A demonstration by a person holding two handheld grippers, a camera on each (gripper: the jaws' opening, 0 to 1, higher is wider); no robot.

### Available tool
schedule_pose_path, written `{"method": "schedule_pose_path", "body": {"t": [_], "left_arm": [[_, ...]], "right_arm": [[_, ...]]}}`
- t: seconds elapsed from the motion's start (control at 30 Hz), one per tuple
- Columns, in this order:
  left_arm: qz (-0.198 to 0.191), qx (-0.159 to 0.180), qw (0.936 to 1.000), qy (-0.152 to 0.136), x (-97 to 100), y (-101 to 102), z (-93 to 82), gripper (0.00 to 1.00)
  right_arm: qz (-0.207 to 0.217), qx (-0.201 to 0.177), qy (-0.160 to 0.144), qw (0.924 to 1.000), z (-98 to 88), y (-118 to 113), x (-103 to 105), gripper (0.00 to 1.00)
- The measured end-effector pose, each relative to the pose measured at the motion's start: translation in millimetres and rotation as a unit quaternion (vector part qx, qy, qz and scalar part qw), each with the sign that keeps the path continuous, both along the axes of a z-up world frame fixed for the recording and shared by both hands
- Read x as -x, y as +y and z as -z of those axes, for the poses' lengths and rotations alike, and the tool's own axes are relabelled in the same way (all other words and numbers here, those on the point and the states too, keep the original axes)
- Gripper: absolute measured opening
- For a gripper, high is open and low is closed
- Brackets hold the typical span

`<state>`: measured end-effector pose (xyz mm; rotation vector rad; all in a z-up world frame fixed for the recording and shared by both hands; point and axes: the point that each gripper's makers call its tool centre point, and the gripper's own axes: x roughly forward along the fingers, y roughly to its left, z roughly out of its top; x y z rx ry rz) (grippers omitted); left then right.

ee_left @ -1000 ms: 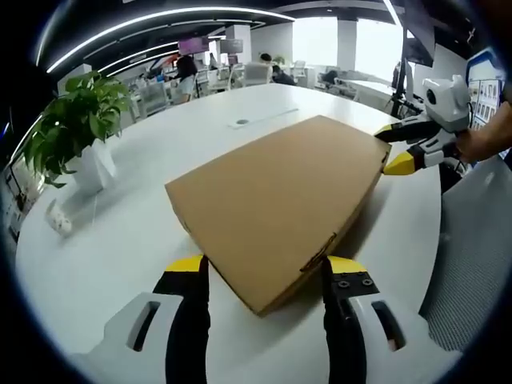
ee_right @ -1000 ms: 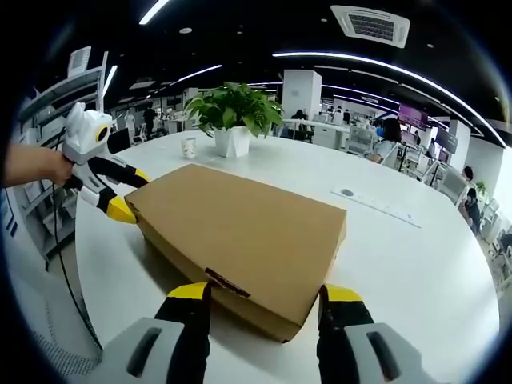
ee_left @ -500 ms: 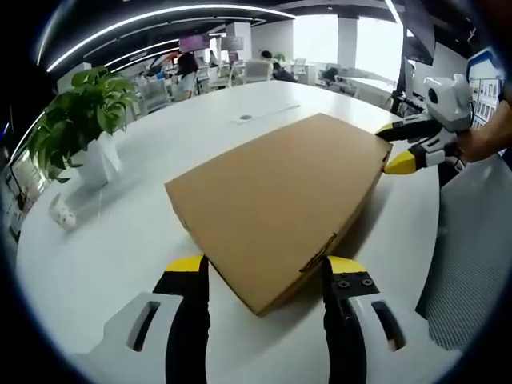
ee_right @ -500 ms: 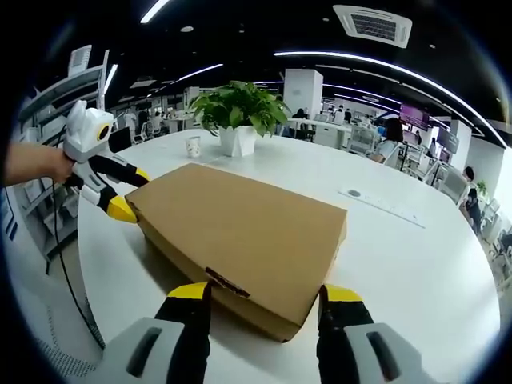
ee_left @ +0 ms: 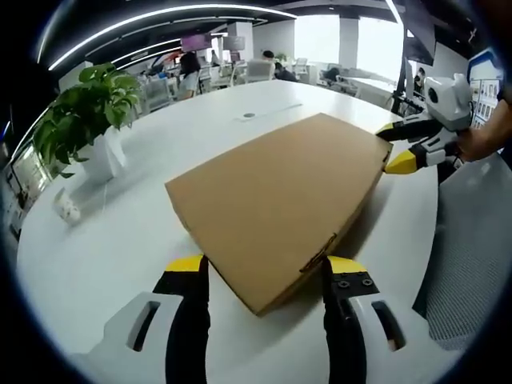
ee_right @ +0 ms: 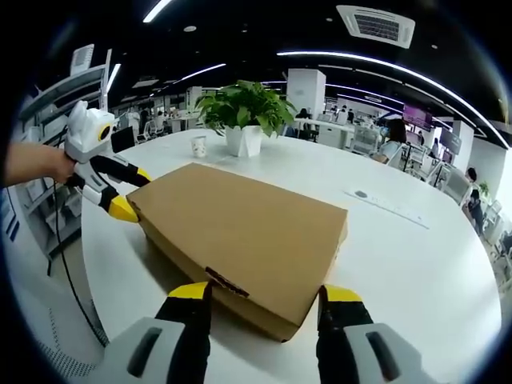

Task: Operate the shoe box by opening the lid, removing the specified soft item, and placing it in the target area until the item is outside and the box remains undamaged.

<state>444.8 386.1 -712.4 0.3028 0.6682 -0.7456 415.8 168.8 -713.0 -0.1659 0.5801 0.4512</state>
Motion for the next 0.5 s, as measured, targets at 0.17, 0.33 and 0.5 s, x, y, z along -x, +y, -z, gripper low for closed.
{"method": "schedule_pose_path", "body": {"t": [0.17, 0.33, 0.5], "left_arm": [[-0.002, 0.001, 1.0, -0.002, -1.5, 2.1, 1.0, 0.56], [-0.002, 0.002, 1.0, -0.003, -1.0, 1.3, 0.9, 0.56], [-0.006, 0.003, 1.0, -0.003, -0.3, 0.9, 0.7, 0.56]], "right_arm": [[-0.002, 0.001, -0.001, 1.0, -0.2, 0.2, 0.4, 0.49], [-0.003, 0.0, -0.004, 1.0, -0.3, -0.3, 0.6, 0.49], [-0.004, 0.0, -0.004, 1.0, -0.5, -0.5, 0.4, 0.49]]}}
